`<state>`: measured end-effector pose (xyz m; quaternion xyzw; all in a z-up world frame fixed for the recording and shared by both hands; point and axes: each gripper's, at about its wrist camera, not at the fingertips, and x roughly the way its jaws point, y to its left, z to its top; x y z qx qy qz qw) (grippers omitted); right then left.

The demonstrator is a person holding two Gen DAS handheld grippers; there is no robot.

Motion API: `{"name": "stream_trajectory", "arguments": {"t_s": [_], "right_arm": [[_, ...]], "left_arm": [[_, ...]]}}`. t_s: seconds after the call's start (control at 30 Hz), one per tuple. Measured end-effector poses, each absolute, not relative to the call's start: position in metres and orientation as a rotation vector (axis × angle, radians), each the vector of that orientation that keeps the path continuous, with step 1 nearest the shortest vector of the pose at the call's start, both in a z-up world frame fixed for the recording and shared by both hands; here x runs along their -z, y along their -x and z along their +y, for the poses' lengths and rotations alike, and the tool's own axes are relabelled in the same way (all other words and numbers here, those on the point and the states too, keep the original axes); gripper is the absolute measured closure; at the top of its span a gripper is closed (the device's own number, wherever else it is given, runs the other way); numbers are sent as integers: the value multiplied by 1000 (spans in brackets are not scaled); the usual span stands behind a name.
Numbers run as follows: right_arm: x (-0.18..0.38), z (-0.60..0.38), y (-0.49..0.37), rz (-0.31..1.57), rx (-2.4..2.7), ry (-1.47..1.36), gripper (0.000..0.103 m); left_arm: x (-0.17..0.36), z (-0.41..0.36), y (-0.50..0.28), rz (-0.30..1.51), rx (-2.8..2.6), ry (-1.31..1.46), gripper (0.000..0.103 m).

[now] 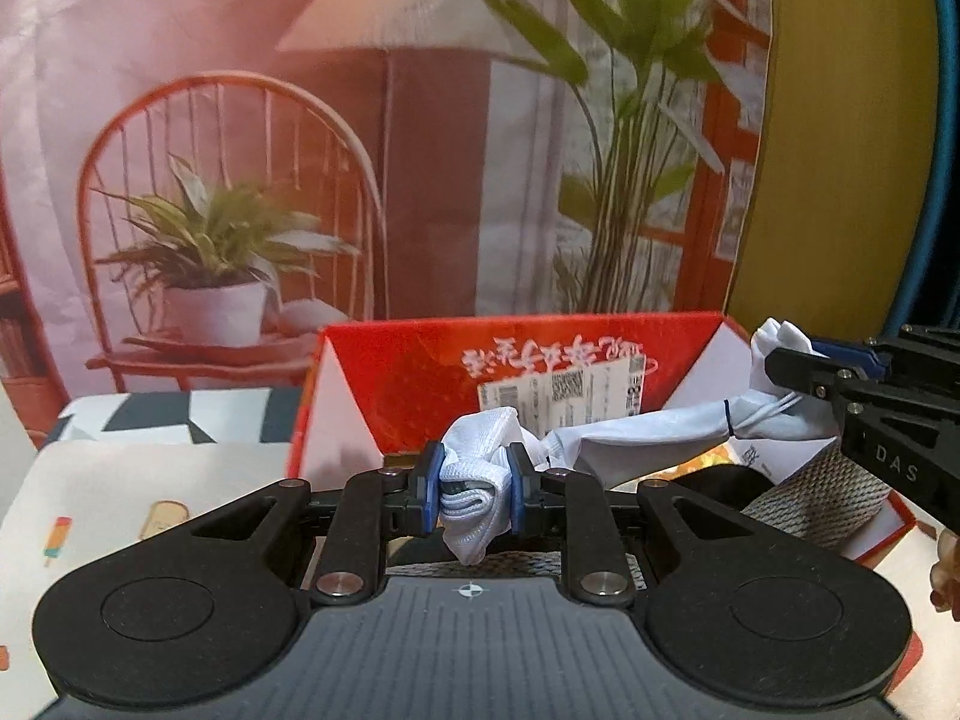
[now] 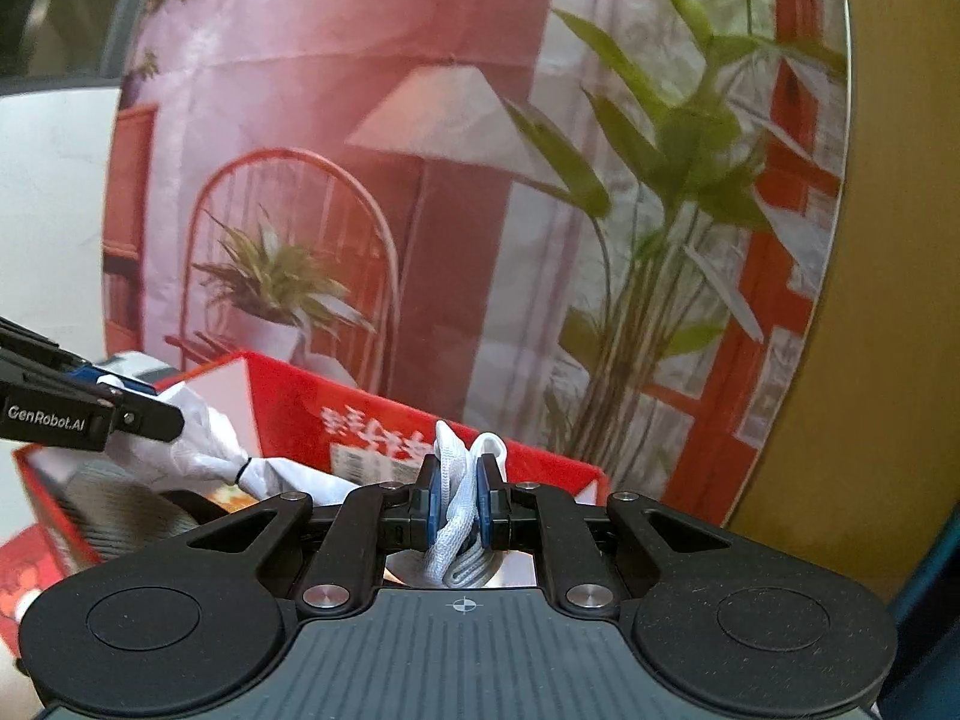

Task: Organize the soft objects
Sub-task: 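Lift the white cloth with both grippers over the red box, then lower the white cloth into the box and open both grippers, then move both grippers to the black glove beside the box and close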

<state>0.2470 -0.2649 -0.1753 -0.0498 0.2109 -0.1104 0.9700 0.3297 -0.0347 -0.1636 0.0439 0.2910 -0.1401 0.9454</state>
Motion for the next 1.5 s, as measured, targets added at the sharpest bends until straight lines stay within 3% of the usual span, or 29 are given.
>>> {"name": "stream_trajectory", "arguments": {"t_s": [0.3,0.43,0.47,0.53,0.63,0.7,0.77,0.9,1.5], "right_arm": [[199,-268,-267,538,224,108,92],[204,-270,-267,560,227,89,89],[204,-270,-267,561,229,84,85],[205,-270,-264,558,234,80,78],[204,-268,-259,549,244,79,62],[202,-267,-253,539,248,69,34],[201,-266,-248,531,252,65,28],[200,-260,-232,504,260,52,0],[211,-234,-136,289,243,-50,0]], "left_arm": [[182,-38,-349,675,294,-97,80],[181,-35,-347,669,299,-112,75],[180,-35,-347,669,300,-115,71],[178,-33,-344,660,303,-116,47],[172,-32,-336,637,294,-133,23],[167,-31,-330,615,289,-141,12],[162,-27,-323,595,288,-134,6],[157,-21,-310,590,275,-104,1],[182,12,-218,555,259,-77,0]]}}
